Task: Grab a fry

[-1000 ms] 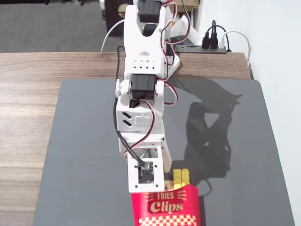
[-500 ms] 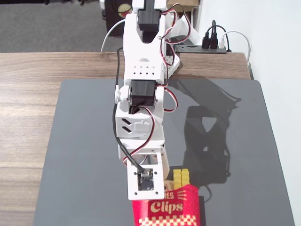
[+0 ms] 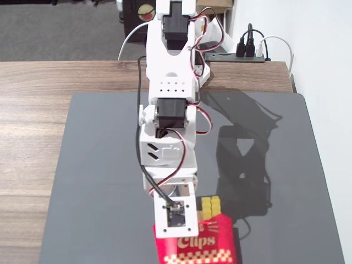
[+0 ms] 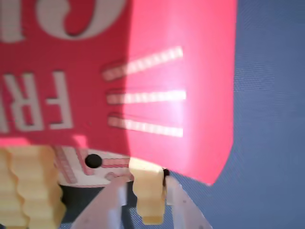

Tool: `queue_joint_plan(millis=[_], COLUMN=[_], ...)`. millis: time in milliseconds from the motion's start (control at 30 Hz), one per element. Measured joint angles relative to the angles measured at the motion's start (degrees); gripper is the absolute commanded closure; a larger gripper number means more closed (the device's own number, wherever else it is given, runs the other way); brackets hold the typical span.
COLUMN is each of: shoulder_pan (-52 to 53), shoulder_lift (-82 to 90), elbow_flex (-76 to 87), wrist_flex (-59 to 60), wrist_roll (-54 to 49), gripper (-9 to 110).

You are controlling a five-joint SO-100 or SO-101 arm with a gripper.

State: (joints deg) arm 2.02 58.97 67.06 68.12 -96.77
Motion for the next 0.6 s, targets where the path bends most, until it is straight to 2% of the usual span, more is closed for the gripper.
queue_joint_plan(millis=[600], shoulder_pan=[0.00], shoulder_lift=[-0.09], elbow_flex=[0.18], wrist_flex=[0.79], wrist_roll=[1.32], gripper=[99])
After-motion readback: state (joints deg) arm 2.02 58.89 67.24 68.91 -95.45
